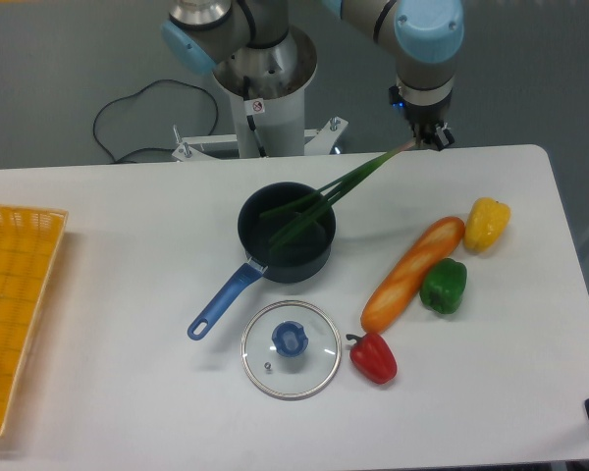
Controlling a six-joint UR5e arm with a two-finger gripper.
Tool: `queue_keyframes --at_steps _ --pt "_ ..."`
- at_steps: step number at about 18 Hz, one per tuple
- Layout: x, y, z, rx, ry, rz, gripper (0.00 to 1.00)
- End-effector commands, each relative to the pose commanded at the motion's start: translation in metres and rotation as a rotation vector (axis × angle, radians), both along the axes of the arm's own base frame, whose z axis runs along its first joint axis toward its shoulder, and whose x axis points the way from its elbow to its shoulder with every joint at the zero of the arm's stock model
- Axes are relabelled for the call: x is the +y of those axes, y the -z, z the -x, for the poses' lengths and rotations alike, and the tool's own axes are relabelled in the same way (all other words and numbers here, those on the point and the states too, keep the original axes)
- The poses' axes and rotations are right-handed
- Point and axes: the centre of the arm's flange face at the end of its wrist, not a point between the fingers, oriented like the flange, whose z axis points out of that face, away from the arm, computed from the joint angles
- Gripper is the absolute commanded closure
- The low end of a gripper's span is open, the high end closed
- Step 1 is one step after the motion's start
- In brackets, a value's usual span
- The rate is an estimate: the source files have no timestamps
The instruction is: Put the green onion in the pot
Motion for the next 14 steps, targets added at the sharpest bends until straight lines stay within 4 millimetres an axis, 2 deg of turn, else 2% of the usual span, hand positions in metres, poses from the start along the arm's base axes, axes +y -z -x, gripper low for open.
queue_keyframes --at_steps 6,10,14 --pt "0.018 0.005 -0.006 0.036 -0.006 0.034 1.0" --pt "0.039 0.018 -0.014 0.052 -0.027 0.057 1.0" --pt "0.042 0.022 -0.014 0.055 -0.034 0.055 1.0"
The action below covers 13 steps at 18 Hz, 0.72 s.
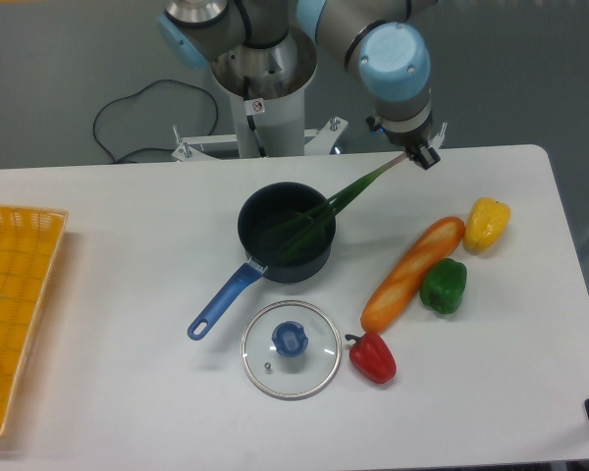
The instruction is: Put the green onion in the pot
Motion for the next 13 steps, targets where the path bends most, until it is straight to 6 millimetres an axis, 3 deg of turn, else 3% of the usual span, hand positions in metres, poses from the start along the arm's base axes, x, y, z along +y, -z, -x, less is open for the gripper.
queue_keyframes --at_steps 7,13 --pt "0.021 0.011 -0.008 0.022 -0.01 -0.004 1.0" --pt "0.018 0.013 -0.007 0.047 0.001 0.036 1.0"
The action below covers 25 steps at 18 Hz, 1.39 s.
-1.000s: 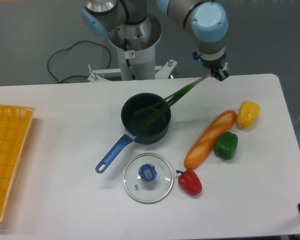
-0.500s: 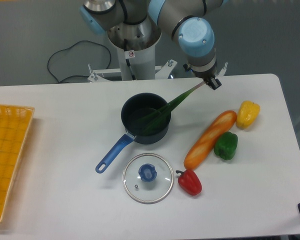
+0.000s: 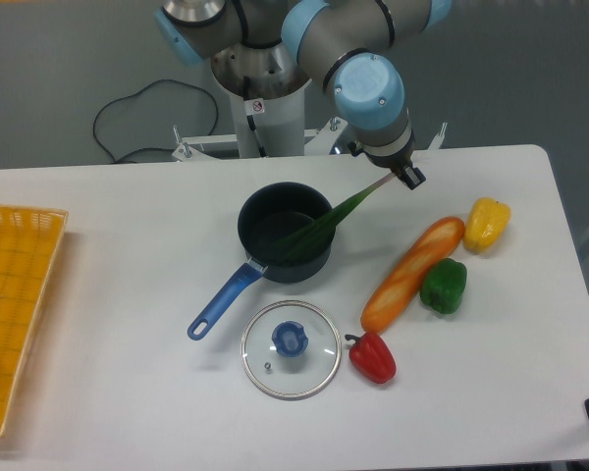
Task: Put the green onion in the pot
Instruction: 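Open the gripper and release the green onions into the pot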
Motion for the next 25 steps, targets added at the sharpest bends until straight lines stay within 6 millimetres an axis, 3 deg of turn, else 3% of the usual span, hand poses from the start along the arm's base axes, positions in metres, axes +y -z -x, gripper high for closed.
queue_keyframes --at_steps 14,19,25 --pt "0.0017 0.0065 -0.0029 0.046 0.011 0.015 0.96" --pt "0.0042 0.0074 -0.0048 0.054 0.019 0.019 0.81" --pt "0.0041 0.0067 -0.005 0.055 0.02 0.018 0.74"
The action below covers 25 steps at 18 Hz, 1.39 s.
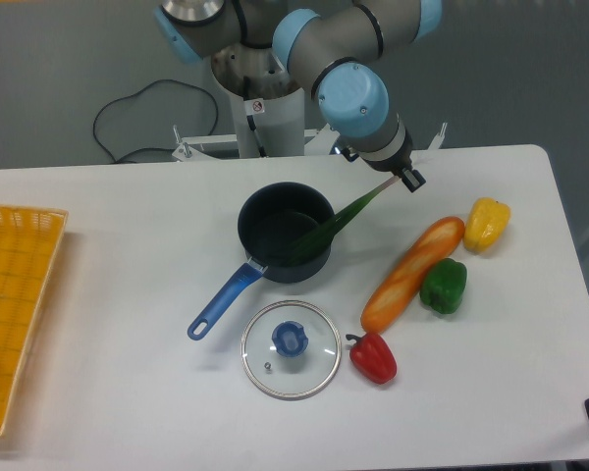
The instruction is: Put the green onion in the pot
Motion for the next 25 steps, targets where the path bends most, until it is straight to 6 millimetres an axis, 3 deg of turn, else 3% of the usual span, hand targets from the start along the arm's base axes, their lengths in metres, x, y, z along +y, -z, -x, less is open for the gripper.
queue_keyframes --at_steps 3,12,16,19,25 --pt "0.0 0.0 0.0 0.0 0.0 0.0 0.66" --pt "0.0 0.0 0.0 0.0 -0.001 -0.002 0.57" --pt "0.003 -0.003 0.003 0.002 -0.003 -0.014 0.35" --pt "0.004 -0.006 0.006 -0.002 -0.002 -0.032 0.01" --pt "0.012 -0.018 0.011 -0.019 -0.012 -0.123 0.0"
